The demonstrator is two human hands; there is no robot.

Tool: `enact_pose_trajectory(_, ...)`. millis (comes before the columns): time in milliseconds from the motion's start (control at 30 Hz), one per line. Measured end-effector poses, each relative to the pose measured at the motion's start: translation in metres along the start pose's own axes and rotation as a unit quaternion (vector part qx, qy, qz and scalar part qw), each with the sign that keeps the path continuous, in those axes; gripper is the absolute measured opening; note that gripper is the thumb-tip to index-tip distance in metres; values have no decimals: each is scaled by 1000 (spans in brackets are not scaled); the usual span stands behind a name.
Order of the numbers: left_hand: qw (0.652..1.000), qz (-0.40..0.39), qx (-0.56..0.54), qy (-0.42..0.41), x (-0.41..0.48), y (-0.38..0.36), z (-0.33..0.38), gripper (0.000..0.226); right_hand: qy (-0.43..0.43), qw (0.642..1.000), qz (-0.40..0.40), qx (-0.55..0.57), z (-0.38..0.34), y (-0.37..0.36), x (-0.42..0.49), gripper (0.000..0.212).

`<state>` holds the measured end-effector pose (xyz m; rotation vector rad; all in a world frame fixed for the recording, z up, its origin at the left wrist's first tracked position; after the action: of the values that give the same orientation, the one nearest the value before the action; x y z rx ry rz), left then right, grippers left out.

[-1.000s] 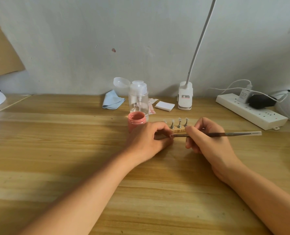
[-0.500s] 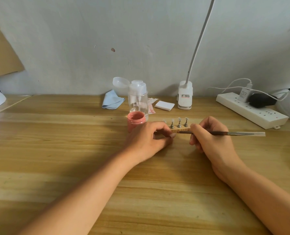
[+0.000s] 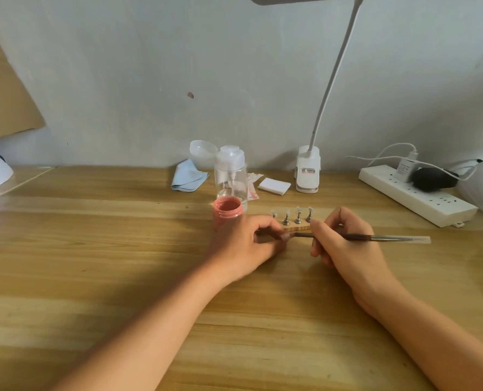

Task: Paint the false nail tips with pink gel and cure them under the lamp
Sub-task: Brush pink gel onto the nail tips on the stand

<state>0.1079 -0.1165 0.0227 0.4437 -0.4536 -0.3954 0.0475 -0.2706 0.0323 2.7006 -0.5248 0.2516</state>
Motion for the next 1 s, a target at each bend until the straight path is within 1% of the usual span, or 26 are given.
enact_pose_trajectory(67, 1000, 1, -5, 3, 0, 0, -1, 16, -8, 1000, 7, 5, 2, 2, 0, 23)
enact_pose_trajectory(167, 1000, 5, -11, 8, 2, 0, -2, 17, -16, 999, 7, 42, 2, 4, 0, 18)
enact_pose_trajectory(233, 1000, 2, -17, 9, 1, -1, -3, 20, -9, 999, -12, 50, -1, 0, -2, 18)
enact_pose_trajectory(367, 999, 7, -30, 19, 4, -1, -7, 25, 10, 999, -39, 31, -5, -9, -4, 23)
enact_pose_trajectory(567, 997, 4, -60, 38, 5, -3, -13, 20, -2, 1000, 1, 5, 1, 0, 0, 20)
enact_pose_trajectory(700, 996, 6, -78, 44, 5, -2, -14, 21, -16, 999, 9, 41, 5, 3, 0, 13)
enact_pose_trajectory(767, 996, 2, -82, 45, 5, -2, -13, 20, -5, 998, -9, 64, 1, 0, -1, 16)
enact_pose_trajectory(867, 997, 0, -68, 48, 4, -1, -10, 15, 23, 997, -42, 62, -6, -8, -5, 23)
enact_pose_trajectory(933, 997, -3, -62, 50, 3, -2, -9, 15, 28, 997, -44, 55, -7, -10, -5, 24)
enact_pose_trajectory(1000, 996, -8, -73, 50, 2, -3, -9, 14, 22, 998, -28, 49, -5, -6, -3, 23)
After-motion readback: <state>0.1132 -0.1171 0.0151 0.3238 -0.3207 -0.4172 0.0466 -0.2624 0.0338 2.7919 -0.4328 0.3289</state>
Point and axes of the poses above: each hand's wrist, its own x-axis towards the middle knuckle, its own y-axis out of the back of the hand, z = x × y, the point moved 9 cm from there along x, towards the middle knuckle, and after that the axes turned 10 degrees about -x, right-handed, at the moved point
